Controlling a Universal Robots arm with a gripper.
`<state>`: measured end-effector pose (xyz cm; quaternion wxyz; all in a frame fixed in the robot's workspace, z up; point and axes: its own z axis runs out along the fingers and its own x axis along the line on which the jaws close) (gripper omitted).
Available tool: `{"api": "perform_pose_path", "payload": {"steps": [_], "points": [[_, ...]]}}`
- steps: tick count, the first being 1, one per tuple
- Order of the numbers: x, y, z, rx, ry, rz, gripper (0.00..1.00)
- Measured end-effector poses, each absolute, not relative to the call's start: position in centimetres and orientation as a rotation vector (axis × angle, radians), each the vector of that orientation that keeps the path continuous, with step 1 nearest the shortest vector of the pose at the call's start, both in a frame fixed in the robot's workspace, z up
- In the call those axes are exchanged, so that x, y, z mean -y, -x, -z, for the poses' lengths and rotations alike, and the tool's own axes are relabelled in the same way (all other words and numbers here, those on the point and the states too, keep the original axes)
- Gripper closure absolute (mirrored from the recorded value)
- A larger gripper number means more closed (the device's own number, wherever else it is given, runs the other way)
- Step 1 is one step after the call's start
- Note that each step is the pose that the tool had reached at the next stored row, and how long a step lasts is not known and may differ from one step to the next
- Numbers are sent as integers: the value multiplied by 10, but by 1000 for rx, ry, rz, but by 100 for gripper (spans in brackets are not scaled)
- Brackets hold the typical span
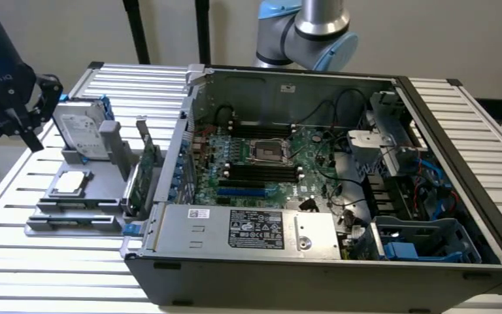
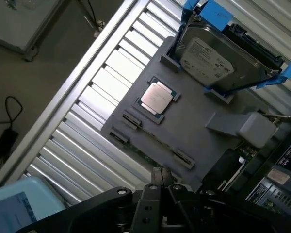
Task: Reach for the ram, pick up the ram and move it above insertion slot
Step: 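Pick up the ram and move it above insertion slot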
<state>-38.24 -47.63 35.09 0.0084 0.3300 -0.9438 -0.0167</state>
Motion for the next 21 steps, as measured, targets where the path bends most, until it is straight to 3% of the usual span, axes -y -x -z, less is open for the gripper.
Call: {"api": "perform_pose_path", "payload": {"steps": [21], "points": [[476,382,-347,2695,-1569,46,89]]}}
